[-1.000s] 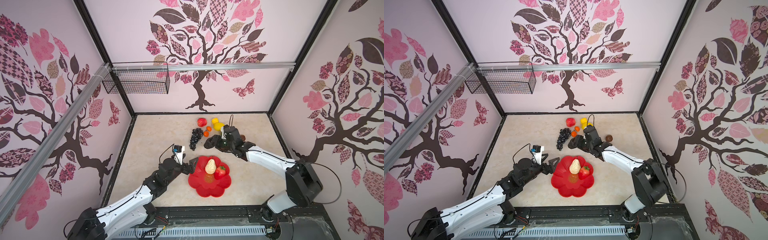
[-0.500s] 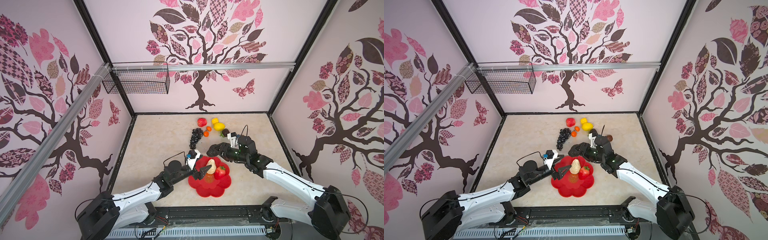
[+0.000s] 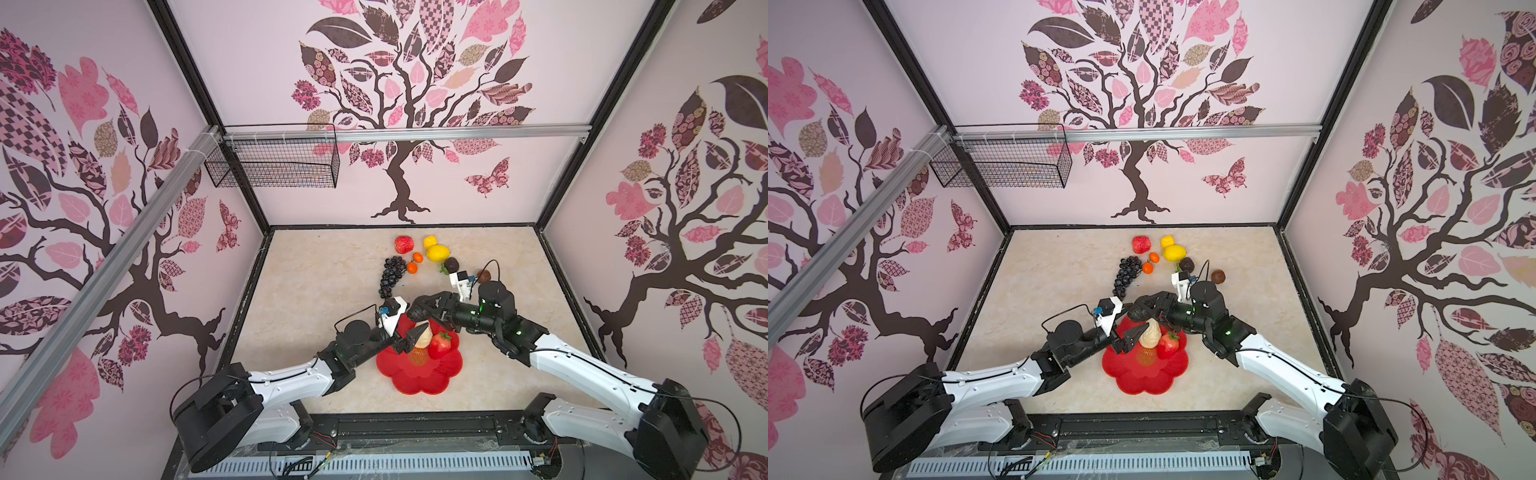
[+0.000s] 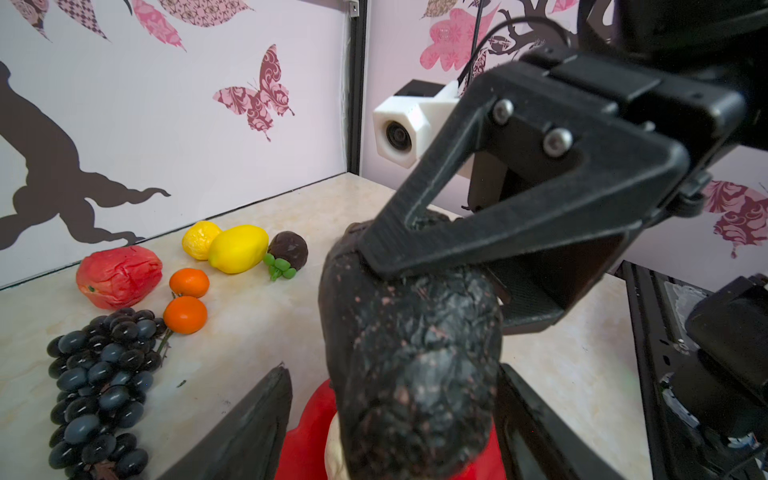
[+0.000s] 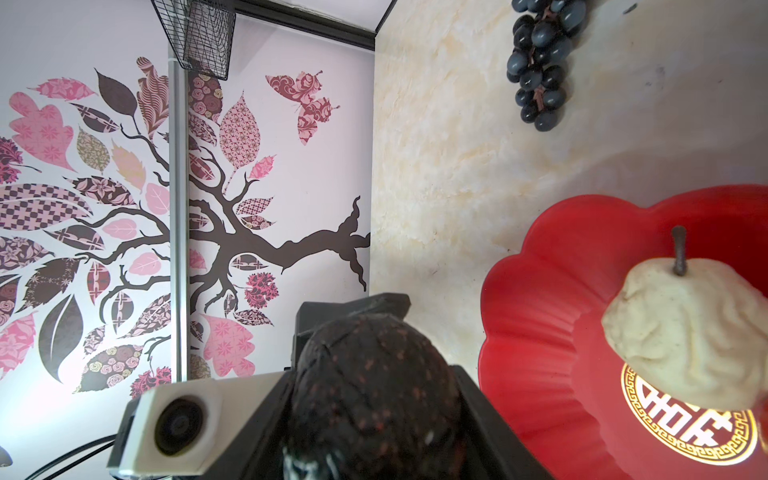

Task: Arrange fruit in a fruit bowl
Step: Pick up the fruit from the top-center of the table, then place the fruit in the fruit bowl.

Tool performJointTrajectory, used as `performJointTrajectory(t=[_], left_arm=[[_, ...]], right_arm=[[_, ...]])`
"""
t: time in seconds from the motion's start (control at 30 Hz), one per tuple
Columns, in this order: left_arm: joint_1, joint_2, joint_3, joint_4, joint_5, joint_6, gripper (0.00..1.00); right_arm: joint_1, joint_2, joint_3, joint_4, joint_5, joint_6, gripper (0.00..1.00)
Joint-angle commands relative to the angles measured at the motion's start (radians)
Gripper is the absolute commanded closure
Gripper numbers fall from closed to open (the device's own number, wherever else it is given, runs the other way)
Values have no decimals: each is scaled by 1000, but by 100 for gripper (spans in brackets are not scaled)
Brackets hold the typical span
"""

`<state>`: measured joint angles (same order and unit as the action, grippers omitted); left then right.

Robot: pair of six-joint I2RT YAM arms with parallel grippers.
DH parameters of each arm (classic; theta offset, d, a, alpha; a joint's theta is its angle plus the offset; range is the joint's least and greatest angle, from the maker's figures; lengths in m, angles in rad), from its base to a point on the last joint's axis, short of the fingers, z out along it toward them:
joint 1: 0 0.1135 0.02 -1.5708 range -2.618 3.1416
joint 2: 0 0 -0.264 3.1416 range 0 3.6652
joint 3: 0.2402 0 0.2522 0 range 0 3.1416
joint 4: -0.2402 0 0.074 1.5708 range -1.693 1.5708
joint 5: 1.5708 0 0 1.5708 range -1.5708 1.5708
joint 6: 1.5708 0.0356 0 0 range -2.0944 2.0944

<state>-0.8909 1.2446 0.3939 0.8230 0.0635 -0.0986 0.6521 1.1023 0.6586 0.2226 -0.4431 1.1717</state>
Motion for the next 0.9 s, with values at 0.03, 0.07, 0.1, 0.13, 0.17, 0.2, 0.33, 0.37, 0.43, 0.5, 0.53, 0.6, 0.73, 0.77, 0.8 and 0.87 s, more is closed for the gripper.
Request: performJointTrajectory(t=[0.03, 0.07, 0.1, 0.13, 0.17, 0.2, 0.33, 0.37, 0.43, 0.5, 0.53, 0.6, 0.73, 0.77, 0.8, 0.87], left_arm=[[0, 9, 46, 62, -7, -8, 25], [0, 8, 46, 64, -5, -11, 25], [0, 7, 48, 65, -4, -12, 26], [0, 7, 49, 65, -2, -15, 27], [0, 7, 52, 62, 0, -13, 28], [-1, 9, 54, 61, 5, -13, 29], [0, 17, 56, 66, 11, -15, 33], [0, 19, 56, 68, 14, -16, 34], [0, 20, 57, 66, 24, -17, 38], [0, 14, 54, 66, 27, -18, 41], [-1, 10, 53, 62, 29, -15, 44], [-1, 0, 54, 44, 26, -13, 47], [0, -20, 51, 17, 18, -4, 51], [0, -23, 51, 10, 16, -3, 52], [0, -28, 53, 0, 11, -3, 52], [0, -39, 56, -37, -2, -2, 52]], right_arm=[[10, -21, -2, 37, -11, 16, 44], [11, -18, -4, 42, -12, 20, 44], [12, -15, -5, 49, -15, 24, 44], [14, -12, -5, 56, -17, 28, 44], [15, -10, -6, 61, -18, 30, 44], [17, -7, -7, 66, -17, 33, 44], [32, -1, 1, 66, -7, 32, 44], [35, 0, 2, 67, -7, 32, 44], [41, 6, 3, 70, -6, 32, 44], [43, 11, 0, 70, -2, 32, 44], [43, 13, -2, 70, 0, 32, 44], [43, 16, -5, 72, 1, 32, 44], [44, 17, -8, 72, 6, 30, 41], [43, 17, -7, 69, 8, 27, 40], [43, 15, -7, 64, 12, 21, 37], [43, 10, 1, 30, 24, -5, 25]])
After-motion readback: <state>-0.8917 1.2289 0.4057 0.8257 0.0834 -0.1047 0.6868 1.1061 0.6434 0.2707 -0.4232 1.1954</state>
